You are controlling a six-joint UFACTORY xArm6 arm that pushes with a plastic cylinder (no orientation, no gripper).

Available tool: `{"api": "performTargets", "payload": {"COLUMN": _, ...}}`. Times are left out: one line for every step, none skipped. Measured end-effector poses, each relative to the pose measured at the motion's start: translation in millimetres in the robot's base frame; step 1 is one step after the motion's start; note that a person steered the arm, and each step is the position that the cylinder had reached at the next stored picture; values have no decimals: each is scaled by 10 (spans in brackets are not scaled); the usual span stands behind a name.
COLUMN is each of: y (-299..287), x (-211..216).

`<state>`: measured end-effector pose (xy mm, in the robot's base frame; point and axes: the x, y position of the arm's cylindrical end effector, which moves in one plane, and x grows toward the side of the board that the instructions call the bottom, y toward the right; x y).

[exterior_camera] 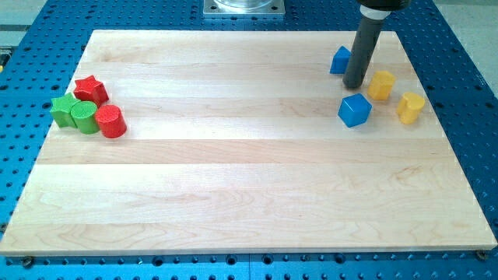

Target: Place triangle above cube

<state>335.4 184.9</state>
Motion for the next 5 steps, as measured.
{"api": "performTargets", "payload": {"y": 6, "x": 0}}
{"api": "performTargets", "payload": {"y": 175, "x": -259}}
{"api": "performTargets", "payload": {"y": 703, "x": -491}}
{"api": "performTargets", "payload": {"y": 195, "x": -752}}
{"api": "performTargets", "payload": {"y": -678, "x": -407}}
